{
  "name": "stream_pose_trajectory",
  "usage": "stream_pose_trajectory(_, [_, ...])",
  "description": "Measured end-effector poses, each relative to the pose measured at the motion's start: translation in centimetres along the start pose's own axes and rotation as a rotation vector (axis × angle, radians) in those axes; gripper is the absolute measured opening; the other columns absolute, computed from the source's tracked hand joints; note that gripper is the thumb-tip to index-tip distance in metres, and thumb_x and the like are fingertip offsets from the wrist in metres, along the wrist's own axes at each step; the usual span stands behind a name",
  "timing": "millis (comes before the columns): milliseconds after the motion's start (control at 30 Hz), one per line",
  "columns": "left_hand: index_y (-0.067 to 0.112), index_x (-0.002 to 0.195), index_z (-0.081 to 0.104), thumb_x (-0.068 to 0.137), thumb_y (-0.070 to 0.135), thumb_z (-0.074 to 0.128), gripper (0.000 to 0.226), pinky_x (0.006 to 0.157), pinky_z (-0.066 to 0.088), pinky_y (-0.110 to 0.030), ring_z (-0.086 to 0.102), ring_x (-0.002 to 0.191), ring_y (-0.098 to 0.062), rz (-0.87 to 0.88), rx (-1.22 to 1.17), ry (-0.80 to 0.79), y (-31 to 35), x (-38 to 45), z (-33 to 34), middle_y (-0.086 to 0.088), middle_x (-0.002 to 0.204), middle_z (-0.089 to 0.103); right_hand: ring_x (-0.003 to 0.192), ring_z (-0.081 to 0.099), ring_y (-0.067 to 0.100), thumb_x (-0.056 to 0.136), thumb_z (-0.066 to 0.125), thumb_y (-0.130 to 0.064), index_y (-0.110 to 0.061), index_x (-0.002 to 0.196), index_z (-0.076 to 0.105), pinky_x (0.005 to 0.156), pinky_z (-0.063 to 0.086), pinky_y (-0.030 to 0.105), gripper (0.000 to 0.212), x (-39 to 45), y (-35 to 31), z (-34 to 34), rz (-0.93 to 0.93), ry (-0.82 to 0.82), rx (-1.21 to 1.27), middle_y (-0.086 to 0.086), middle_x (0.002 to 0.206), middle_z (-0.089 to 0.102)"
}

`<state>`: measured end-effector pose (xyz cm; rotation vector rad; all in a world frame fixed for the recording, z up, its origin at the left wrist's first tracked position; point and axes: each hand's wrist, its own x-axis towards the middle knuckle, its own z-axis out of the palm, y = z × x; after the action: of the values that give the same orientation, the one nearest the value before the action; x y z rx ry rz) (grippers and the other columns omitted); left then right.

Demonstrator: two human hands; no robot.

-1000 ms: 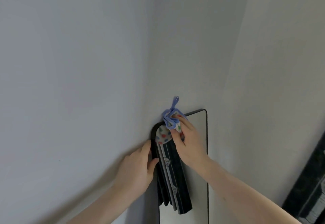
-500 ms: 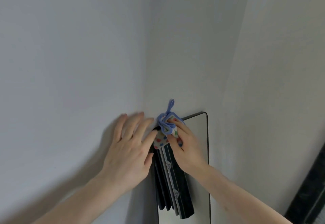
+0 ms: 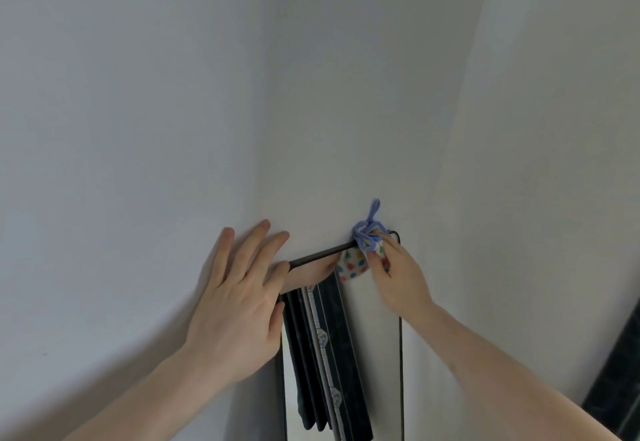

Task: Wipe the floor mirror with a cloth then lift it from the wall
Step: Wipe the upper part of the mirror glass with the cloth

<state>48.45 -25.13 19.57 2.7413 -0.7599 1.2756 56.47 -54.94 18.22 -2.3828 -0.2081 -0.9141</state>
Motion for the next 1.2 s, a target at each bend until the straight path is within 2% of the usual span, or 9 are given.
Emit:
stream_pose_trajectory(233, [0.017, 0.125, 0.071, 0.073, 0.029, 0.075, 0.053, 0.128, 0.002, -0.057, 0.024, 0.156, -0.034, 0.022, 0.015, 0.002, -0.1, 0.1, -0.2, -0.006, 0.159, 0.043, 0.077, 0.055, 0.017, 0.108, 0.045, -0.039, -0.02, 0.113, 0.061, 0.061, 0.037, 0.022, 0.025, 4.1, 4.3, -2.5, 0.187, -0.01, -0.03, -0.008, 0.087, 0.058])
stream_pose_trajectory(333, [0.017, 0.126, 0.07, 0.071, 0.028, 0.079, 0.057, 0.127, 0.003, -0.058, 0.026, 0.155, -0.034, 0.026, 0.022, -0.005, -0.1, 0.1, -0.2, -0.006, 0.159, 0.044, 0.086, 0.055, 0.019, 0.109, 0.044, -0.037, -0.016, 0.111, 0.06, 0.07, 0.037, 0.029, 0.027, 4.5, 4.4, -2.3, 0.198, -0.002, -0.002, -0.004, 0.094, 0.058])
stream_pose_trajectory(500, [0.017, 0.126, 0.07, 0.068, 0.022, 0.084, 0.06, 0.127, 0.003, -0.057, 0.028, 0.154, -0.035, 0.028, 0.03, -0.008, -0.2, 0.1, -0.2, -0.006, 0.158, 0.045, 0.11, 0.06, 0.011, 0.107, 0.05, -0.023, -0.019, 0.134, 0.063, 0.089, 0.043, 0.012, 0.03, 2.2, 2.1, -1.2, -0.01, -0.004, 0.056, -0.009, 0.127, 0.062])
stream_pose_trajectory(600, [0.016, 0.127, 0.07, 0.069, 0.022, 0.085, 0.06, 0.128, 0.004, -0.057, 0.029, 0.154, -0.036, 0.029, 0.037, -0.011, -0.4, 0.1, -0.2, -0.007, 0.158, 0.045, 0.125, 0.05, -0.008, 0.103, 0.056, -0.021, -0.025, 0.138, 0.061, 0.11, 0.042, 0.022, 0.035, -0.5, -1.3, 0.1, -0.155, -0.008, 0.101, -0.023, 0.138, 0.055])
stream_pose_trajectory(700, [0.016, 0.128, 0.069, 0.071, 0.023, 0.085, 0.06, 0.127, 0.007, -0.057, 0.029, 0.154, -0.036, 0.029, 0.047, -0.017, -0.4, 0.0, -0.2, -0.008, 0.158, 0.045, 0.141, 0.043, 0.003, 0.102, 0.055, -0.031, -0.031, 0.143, 0.056, 0.12, 0.038, 0.035, 0.041, -3.2, -5.3, 1.4, -0.244, -0.016, 0.113, -0.017, 0.147, 0.051])
stream_pose_trajectory(767, [0.016, 0.13, 0.068, 0.071, 0.023, 0.085, 0.061, 0.128, 0.004, -0.055, 0.028, 0.154, -0.036, 0.033, 0.05, -0.016, -0.5, 0.0, -0.2, -0.009, 0.158, 0.045, 0.145, 0.037, 0.002, 0.102, 0.053, -0.034, -0.033, 0.147, 0.052, 0.123, 0.032, 0.032, 0.045, -4.7, -7.3, 2.1, -0.293, -0.002, 0.115, -0.017, 0.151, 0.048])
stream_pose_trajectory(1033, [0.015, 0.126, 0.07, 0.069, 0.023, 0.088, 0.06, 0.128, 0.005, -0.054, 0.03, 0.152, -0.036, 0.046, 0.047, -0.011, -0.7, 0.0, 0.0, -0.01, 0.157, 0.047, 0.146, 0.033, -0.001, 0.106, 0.054, -0.028, -0.029, 0.152, 0.047, 0.119, 0.037, 0.028, 0.047, -4.6, -6.6, 2.7, -0.27, 0.01, 0.067, -0.012, 0.157, 0.042])
stream_pose_trajectory(1100, [0.013, 0.125, 0.071, 0.069, 0.024, 0.088, 0.059, 0.127, 0.008, -0.056, 0.032, 0.152, -0.038, 0.048, 0.051, -0.007, -0.7, 0.0, 0.0, -0.011, 0.156, 0.048, 0.138, 0.042, -0.004, 0.108, 0.05, -0.029, -0.03, 0.151, 0.046, 0.113, 0.046, 0.03, 0.044, -3.4, -4.8, 2.3, -0.197, 0.021, 0.068, -0.012, 0.156, 0.043])
stream_pose_trajectory(1200, [0.011, 0.124, 0.071, 0.07, 0.024, 0.087, 0.058, 0.126, 0.012, -0.058, 0.032, 0.152, -0.039, 0.053, 0.067, 0.007, -0.7, 0.0, 0.1, -0.012, 0.157, 0.047, 0.121, 0.06, 0.014, 0.109, 0.044, -0.03, -0.029, 0.152, 0.045, 0.095, 0.054, 0.029, 0.043, -1.8, -2.9, 2.0, -0.072, 0.04, 0.081, -0.011, 0.152, 0.046])
